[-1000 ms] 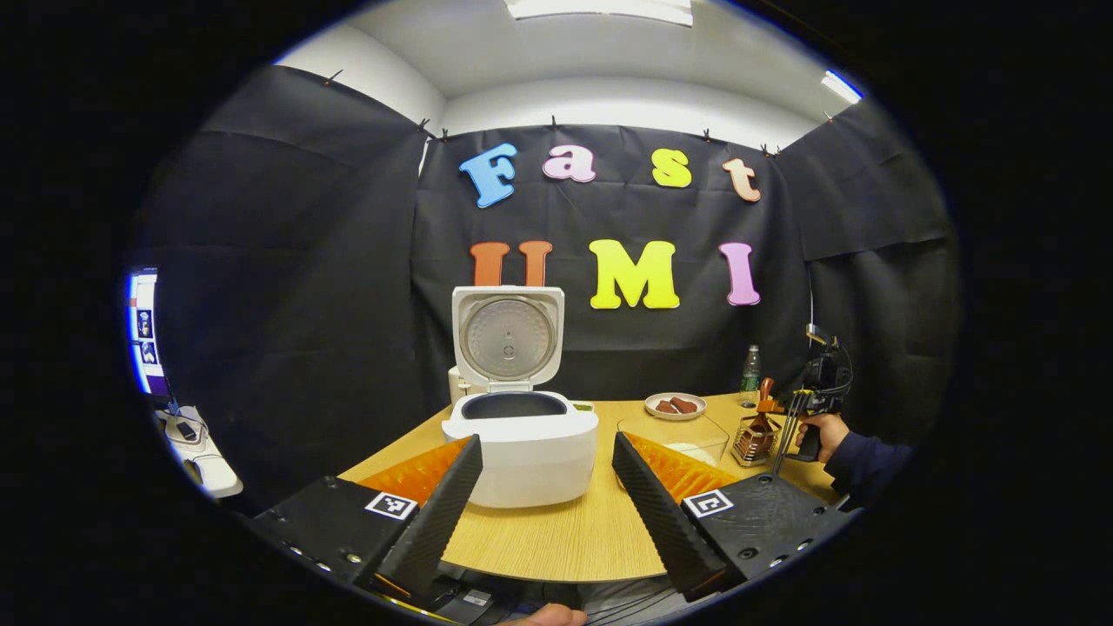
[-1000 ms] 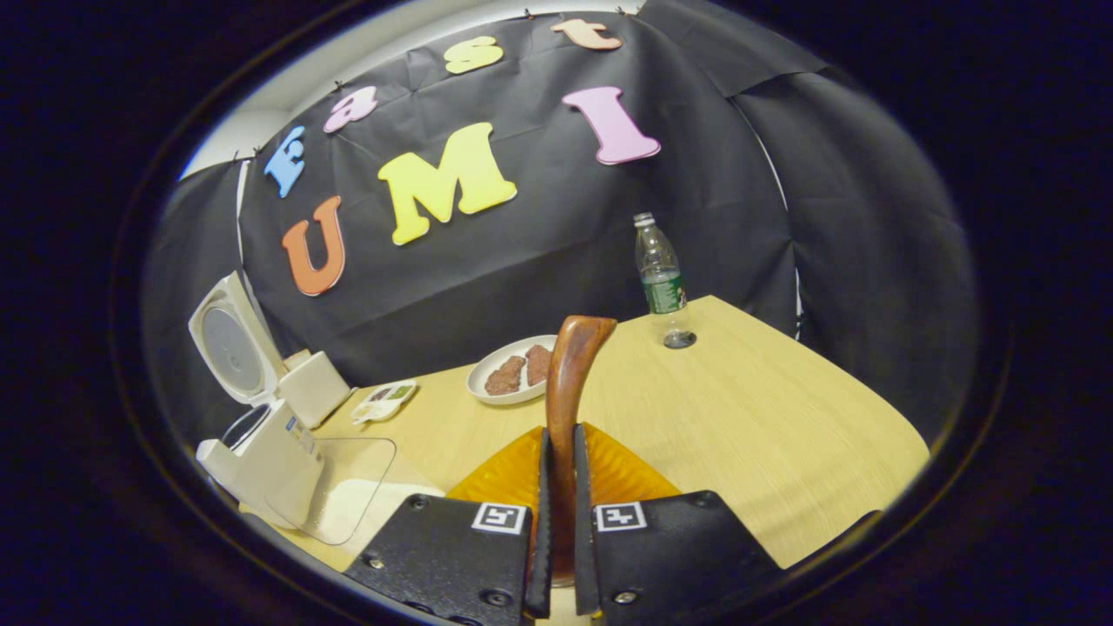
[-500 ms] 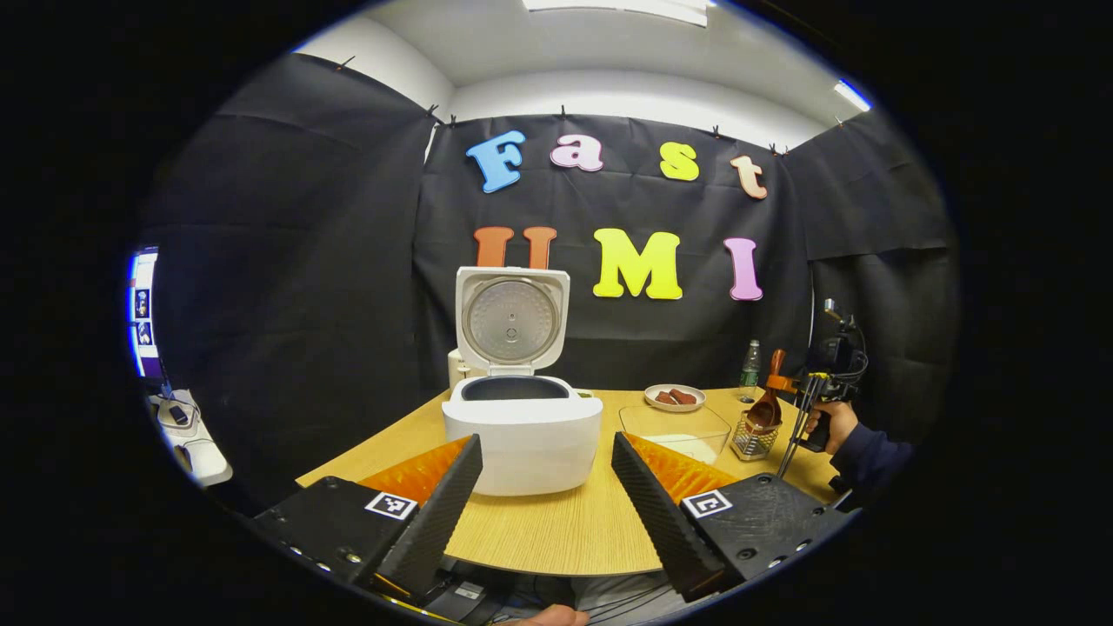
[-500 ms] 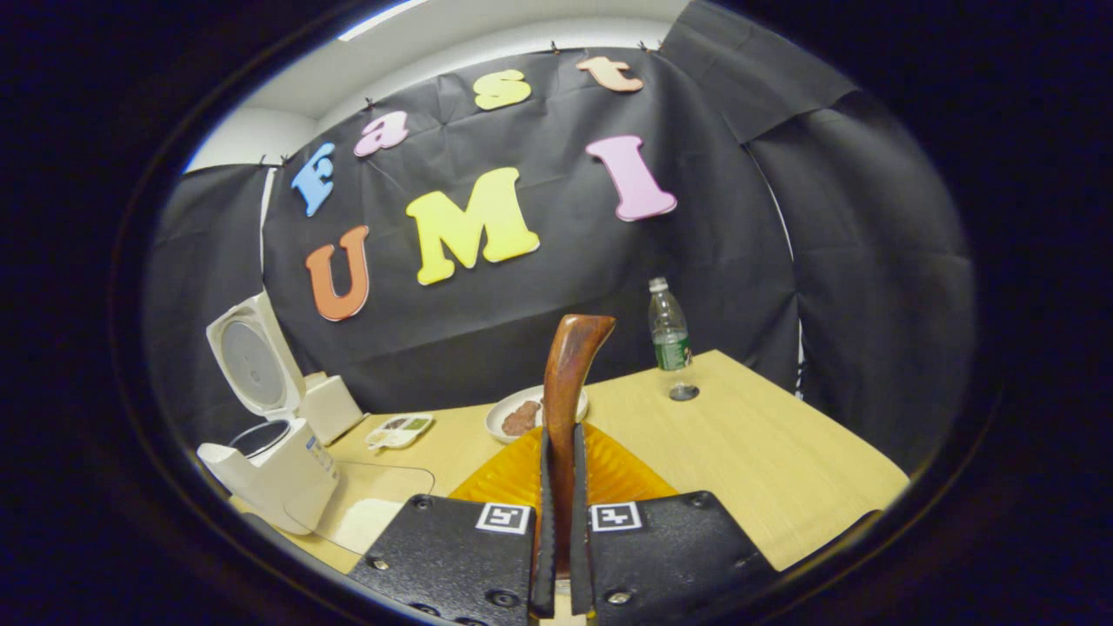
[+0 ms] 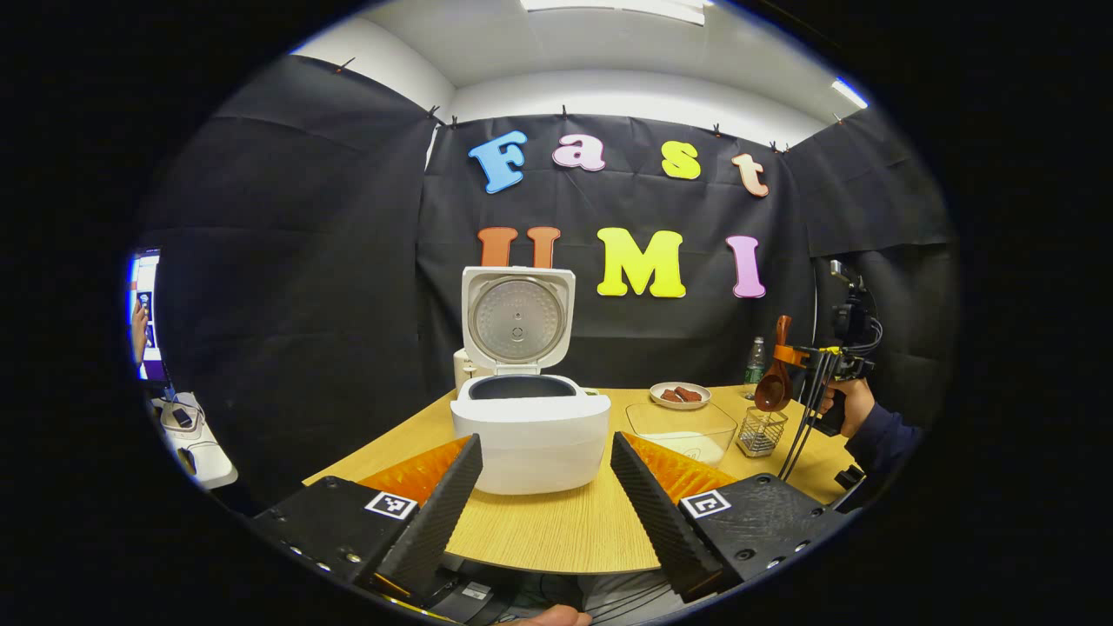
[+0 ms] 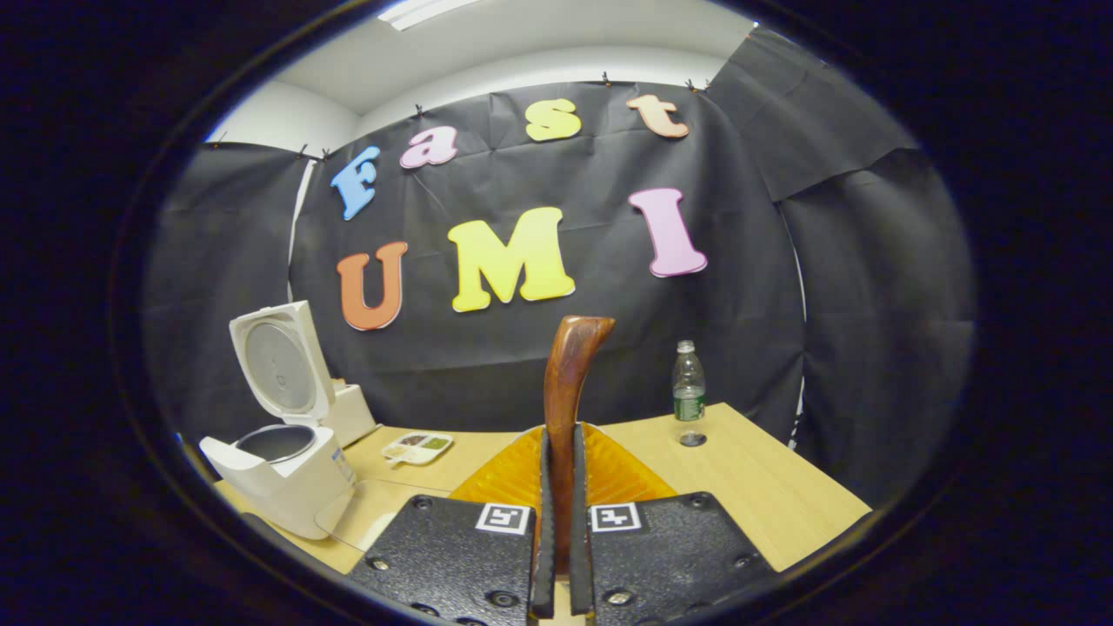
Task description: Close the left gripper, press the button to open the rice cooker; take a wooden spoon from the chopstick holder with the right hand, scoop a spoonful of rice and pour it into the rice cooker, then put the wooden spoon back into the chopstick holder.
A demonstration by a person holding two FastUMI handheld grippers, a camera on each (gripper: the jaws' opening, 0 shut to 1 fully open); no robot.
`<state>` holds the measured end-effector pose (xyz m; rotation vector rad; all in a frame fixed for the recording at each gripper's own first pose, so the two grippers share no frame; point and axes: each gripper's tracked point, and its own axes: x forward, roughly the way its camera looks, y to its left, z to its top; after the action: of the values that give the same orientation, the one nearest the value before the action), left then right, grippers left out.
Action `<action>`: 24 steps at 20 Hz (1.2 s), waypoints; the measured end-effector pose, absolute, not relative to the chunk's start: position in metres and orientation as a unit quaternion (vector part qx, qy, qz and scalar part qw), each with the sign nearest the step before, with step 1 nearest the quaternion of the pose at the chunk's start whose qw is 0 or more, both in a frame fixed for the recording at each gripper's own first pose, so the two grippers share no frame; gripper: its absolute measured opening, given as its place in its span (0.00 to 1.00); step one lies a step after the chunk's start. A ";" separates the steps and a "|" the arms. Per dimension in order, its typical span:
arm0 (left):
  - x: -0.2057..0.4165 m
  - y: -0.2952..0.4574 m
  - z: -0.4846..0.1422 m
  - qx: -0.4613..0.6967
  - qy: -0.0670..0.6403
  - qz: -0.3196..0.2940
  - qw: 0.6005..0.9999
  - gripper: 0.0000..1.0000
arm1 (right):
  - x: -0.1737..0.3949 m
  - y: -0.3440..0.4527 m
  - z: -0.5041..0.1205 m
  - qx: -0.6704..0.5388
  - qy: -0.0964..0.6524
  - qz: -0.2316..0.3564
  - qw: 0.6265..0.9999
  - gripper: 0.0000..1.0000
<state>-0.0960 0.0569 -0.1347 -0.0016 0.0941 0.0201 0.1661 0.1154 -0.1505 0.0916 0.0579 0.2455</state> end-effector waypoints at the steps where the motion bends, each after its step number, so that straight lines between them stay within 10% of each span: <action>1: -0.096 0.058 -0.135 0.001 0.047 0.011 0.999 0.95 | 0.162 0.127 -0.145 0.044 0.024 0.129 0.990 0.12; 11: -0.105 0.075 -0.142 -0.002 0.051 0.019 0.999 0.95 | 0.151 0.256 -0.168 0.024 0.027 0.196 0.980 0.12; 24: -0.098 0.094 -0.164 -0.022 0.070 0.026 0.997 0.95 | 0.199 0.258 -0.254 -0.002 0.061 0.129 0.990 0.12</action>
<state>-0.0984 0.0943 -0.1644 -0.0444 0.1410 0.0514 0.1990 0.2583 -0.2535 -0.0048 0.1229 0.2590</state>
